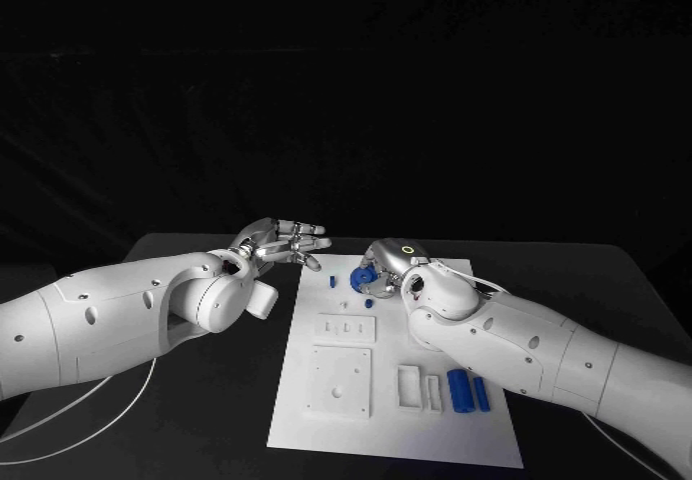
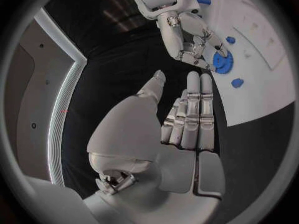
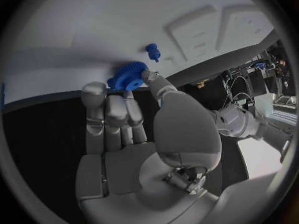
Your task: Assemble the parts on the task board
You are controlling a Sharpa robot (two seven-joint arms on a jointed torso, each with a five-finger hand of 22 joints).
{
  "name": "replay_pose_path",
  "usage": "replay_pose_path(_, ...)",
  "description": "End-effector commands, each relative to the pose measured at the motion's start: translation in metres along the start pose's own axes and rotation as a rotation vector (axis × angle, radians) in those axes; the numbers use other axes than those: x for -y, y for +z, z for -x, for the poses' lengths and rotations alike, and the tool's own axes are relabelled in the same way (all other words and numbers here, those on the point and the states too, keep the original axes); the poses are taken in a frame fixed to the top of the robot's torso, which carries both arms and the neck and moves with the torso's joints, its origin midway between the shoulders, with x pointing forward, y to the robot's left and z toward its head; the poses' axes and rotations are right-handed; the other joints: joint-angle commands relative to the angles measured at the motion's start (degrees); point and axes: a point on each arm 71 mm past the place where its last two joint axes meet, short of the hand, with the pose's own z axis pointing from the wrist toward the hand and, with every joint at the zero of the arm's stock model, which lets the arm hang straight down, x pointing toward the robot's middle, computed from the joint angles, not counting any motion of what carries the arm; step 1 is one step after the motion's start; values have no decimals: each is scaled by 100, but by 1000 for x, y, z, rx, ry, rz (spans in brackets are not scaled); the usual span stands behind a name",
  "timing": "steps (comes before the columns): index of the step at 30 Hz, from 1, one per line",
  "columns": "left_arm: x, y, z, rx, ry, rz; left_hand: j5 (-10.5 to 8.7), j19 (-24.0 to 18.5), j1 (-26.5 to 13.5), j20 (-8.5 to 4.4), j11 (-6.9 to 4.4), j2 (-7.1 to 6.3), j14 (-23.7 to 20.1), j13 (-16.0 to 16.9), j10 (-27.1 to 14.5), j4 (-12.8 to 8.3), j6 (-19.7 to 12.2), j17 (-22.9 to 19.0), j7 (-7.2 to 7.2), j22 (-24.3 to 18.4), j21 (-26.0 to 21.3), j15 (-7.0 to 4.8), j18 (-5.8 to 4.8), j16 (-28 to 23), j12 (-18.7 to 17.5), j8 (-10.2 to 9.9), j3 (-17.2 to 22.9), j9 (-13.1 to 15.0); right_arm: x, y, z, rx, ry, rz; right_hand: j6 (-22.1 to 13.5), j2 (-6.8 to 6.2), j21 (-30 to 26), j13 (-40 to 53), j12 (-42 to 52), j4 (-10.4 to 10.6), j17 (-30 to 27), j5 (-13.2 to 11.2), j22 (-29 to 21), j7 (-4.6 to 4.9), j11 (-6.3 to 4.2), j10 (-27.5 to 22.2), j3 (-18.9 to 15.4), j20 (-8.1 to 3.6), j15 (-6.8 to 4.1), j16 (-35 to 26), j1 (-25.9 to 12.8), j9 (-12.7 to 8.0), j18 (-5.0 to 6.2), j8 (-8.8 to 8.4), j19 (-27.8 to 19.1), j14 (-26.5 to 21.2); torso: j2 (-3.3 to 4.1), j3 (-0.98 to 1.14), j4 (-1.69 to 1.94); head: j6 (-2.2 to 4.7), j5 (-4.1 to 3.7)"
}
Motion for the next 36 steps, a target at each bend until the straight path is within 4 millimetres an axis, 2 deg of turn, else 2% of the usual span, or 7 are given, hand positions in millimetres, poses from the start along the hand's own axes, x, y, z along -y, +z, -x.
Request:
replay_pose_path(1, 3, 1, -1, -16, 0, -8, 39, -36, 13, 14, -10, 20, 44, 8, -49, -43, -42, -4, 8, 5, 30, 1, 77, -26, 24, -2, 5, -6, 4, 0, -4, -5, -3, -6, -22, -37, -20, -5, -18, 7, -5, -21, 425, 18, -16, -29, -41, -18, -35, -27, 7, -10, 58, -2, 293, 1, -5, 3, -9, -9, 13)
replay_pose_path(6, 3, 1, -1, -15, 0, -8, 39, -36, 13, 14, -10, 20, 44, 8, -49, -43, -42, -4, 8, 5, 30, 1, 77, -26, 24, -2, 5, -6, 6, 0, -6, -11, 3, -11, -50, -43, -46, -28, -45, 34, -19, -37, 420, 22, -13, -43, -62, -17, -33, -45, -2, -13, 61, -3, 291, -2, -3, 0, -23, -9, 23)
replay_pose_path(9, 3, 1, -1, -16, 0, -8, 39, -36, 13, 14, -10, 20, 44, 8, -49, -43, -42, -4, 8, 5, 30, 1, 77, -26, 24, -2, 5, -6, 7, 0, -6, -15, 19, -12, -203, -34, -75, -55, -69, 186, -31, -277, 413, 49, 10, -54, -282, -1, -12, -59, -85, -36, 72, -2, 292, 1, -4, 0, -26, -10, 22)
replay_pose_path(12, 3, 1, -2, -17, 0, -8, 38, -39, 0, 16, -9, 24, 39, 8, -52, -38, -52, -3, 10, 2, 27, 4, 77, -26, 24, -3, 2, -6, 8, 1, -7, -23, 35, -17, -341, -1, -91, -86, -82, 921, -32, -659, 409, 59, 32, -72, -886, 23, 6, -56, -337, -36, 103, 0, 298, 2, -4, 4, -23, -9, 23)
replay_pose_path(13, 3, 1, -2, -17, 0, -8, 38, -39, 0, 16, -9, 24, 39, 8, -52, -38, -52, -3, 10, 2, 27, 4, 77, -26, 24, -3, 2, -6, 9, 0, -7, -29, 42, -19, -372, -52, -101, -100, -85, 1353, -32, -680, 407, 54, 35, -84, -999, 32, 7, -52, -333, -28, 119, 13, 300, 2, -6, 6, -19, -10, 21)
replay_pose_path(17, 3, 1, -1, -16, 0, -8, 37, -40, -17, 18, -7, 29, 39, 8, -55, -26, -59, -4, 10, 0, 24, 5, 76, -26, 24, -3, 0, -7, 11, -1, -8, -37, 54, -22, -379, -69, -103, -121, -87, 2002, -37, -450, 409, 58, 40, -92, -1331, 31, 9, -56, -477, -30, 124, 2, 299, 0, -6, 8, -16, -11, 22)
replay_pose_path(36, 2, -1, 3, -5, 1, -7, 45, -33, -34, 22, -6, 25, 36, 8, -59, -6, -68, -4, 11, -11, 11, 8, 78, -27, 24, -4, 6, -7, 26, -18, -9, -59, 101, -31, -247, 0, -76, -115, -62, 2005, -22, 1, 415, 25, 16, -73, -1311, 15, -9, -43, -458, -27, 111, 1, 301, 3, -7, 11, -34, -27, 55)
